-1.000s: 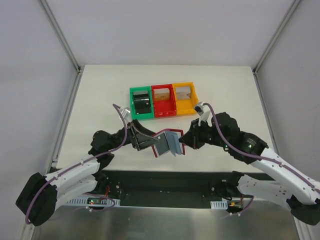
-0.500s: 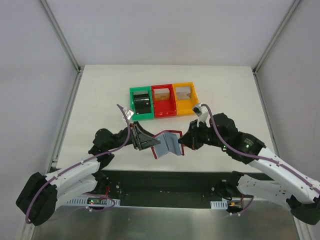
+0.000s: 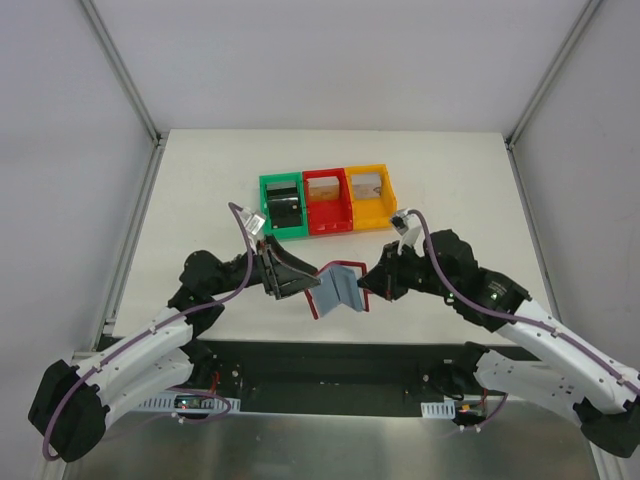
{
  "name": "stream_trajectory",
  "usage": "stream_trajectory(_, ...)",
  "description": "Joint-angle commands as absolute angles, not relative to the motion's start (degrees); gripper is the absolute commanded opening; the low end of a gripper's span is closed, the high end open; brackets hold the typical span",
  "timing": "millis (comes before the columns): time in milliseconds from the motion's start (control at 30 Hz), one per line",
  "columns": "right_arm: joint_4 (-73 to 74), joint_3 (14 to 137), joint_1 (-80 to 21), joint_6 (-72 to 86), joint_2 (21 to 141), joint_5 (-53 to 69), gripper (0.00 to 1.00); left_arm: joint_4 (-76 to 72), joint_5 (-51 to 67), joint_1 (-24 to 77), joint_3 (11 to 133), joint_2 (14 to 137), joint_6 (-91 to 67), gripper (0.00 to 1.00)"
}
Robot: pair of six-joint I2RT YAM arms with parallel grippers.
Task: Take the credit cards out of the card holder
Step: Open the card holder at the center of the board.
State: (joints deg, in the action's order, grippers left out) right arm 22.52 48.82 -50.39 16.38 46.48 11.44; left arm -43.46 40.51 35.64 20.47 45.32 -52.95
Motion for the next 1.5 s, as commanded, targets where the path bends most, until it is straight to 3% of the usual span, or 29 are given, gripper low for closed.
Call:
stream_trajectory(0,17.76,47.99,-49.57,18.19,44.65,13.62,0.0,-43.59,42.98,36.04,22.5,45.35,-51.5,0.61)
stream_trajectory(200,13.89,45.79,-47.99,20.39,44.47,16.69,0.0,-43.5,44.03,37.43,23.29,46.67,-51.5,0.56)
stream_trajectory(967,4.31,41.13,-43.6,26.37,43.95,24.78,0.0,-38.41,42.8,41.22,23.2,47.37,-46.58,0.55)
stream_trajectory(1267,1.76,39.55,-42.8,28.21,44.03,26.37,0.0,-36.57,40.78,41.31,22.85,46.67,-44.83,0.4)
stream_trajectory(1467,0.79,38.94,-42.63,28.74,44.3,26.72,0.0,-34.19,39.73,41.48,23.82,46.06,-43.16,0.2)
